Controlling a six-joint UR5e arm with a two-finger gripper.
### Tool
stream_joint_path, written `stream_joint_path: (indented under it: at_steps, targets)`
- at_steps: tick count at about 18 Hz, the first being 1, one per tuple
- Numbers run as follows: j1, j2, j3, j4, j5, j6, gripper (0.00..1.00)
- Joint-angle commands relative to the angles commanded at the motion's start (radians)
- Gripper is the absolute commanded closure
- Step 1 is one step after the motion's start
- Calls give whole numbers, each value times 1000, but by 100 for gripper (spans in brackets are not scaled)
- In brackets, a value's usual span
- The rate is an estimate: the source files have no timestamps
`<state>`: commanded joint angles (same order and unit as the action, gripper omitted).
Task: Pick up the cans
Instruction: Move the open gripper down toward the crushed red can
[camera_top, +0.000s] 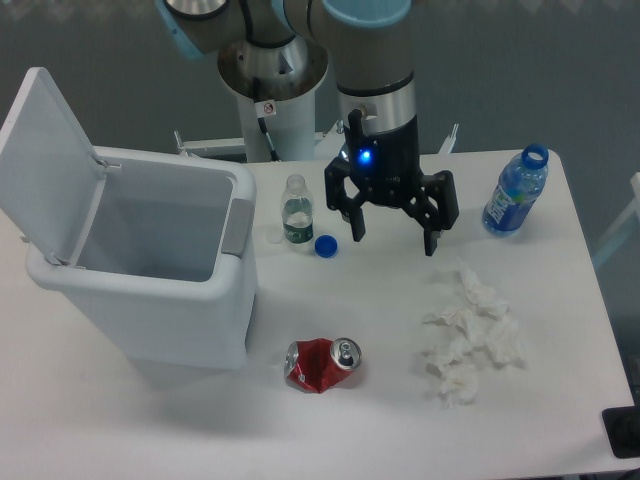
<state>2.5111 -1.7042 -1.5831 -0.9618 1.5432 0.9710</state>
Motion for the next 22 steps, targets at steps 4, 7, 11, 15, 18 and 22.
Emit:
stream_joint_path:
  at_steps: [4, 7, 11, 15, 18, 22]
  targets:
    - [0, -8, -2, 11, 5, 0, 0]
    - [-2, -31, -3, 14, 6, -2, 0]
    - [-6, -71, -32, 61, 5, -8, 0]
    - [-20, -110, -40, 78, 5, -5, 0]
    - [-21, -139, -32, 80, 5, 3, 0]
    - [-23, -176, -31, 78, 6, 61, 0]
